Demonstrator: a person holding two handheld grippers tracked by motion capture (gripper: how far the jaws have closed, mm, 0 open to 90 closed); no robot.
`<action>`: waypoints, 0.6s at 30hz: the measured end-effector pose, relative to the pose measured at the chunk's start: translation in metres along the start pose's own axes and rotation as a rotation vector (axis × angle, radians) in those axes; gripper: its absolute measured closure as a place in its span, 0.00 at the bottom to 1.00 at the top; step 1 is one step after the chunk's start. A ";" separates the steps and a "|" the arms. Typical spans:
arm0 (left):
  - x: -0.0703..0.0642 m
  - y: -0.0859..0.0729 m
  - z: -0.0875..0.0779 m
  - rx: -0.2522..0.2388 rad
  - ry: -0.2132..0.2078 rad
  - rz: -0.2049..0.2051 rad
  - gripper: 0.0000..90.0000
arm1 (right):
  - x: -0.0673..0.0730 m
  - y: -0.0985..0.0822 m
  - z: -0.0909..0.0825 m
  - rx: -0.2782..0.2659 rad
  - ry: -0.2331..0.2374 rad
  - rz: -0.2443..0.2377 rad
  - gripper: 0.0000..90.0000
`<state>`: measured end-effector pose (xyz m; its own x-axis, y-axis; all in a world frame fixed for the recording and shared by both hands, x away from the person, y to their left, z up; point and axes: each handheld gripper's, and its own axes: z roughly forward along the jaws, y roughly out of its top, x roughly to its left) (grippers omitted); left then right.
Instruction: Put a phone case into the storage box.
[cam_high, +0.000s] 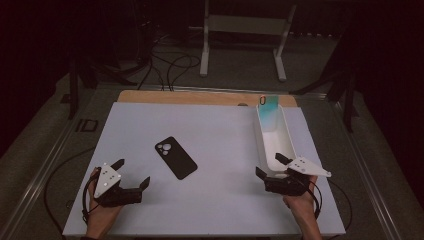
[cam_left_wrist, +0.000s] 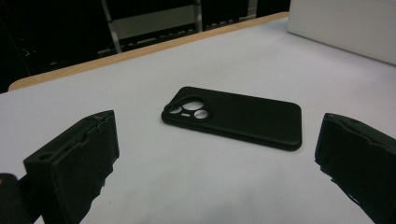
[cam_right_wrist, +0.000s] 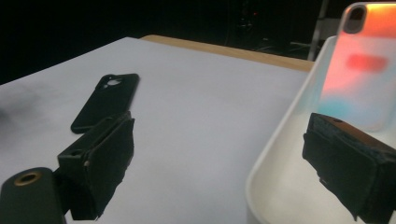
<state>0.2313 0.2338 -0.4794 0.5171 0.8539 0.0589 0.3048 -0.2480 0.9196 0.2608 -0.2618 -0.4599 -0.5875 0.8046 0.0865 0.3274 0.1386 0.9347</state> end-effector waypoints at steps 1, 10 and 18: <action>0.000 0.000 0.000 0.002 0.002 0.002 0.00 | 0.001 0.001 0.001 0.008 -0.003 0.001 0.10; 0.000 0.000 0.000 0.001 0.005 -0.003 0.00 | 0.012 0.017 0.012 0.068 0.034 0.006 0.09; 0.001 -0.001 0.001 0.003 0.006 -0.005 0.00 | 0.028 0.034 0.030 0.106 0.064 -0.039 0.09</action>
<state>0.2318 0.2343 -0.4806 0.5104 0.8581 0.0564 0.3101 -0.2448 0.9186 0.2782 -0.2172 -0.4362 -0.6464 0.7592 0.0755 0.3775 0.2322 0.8965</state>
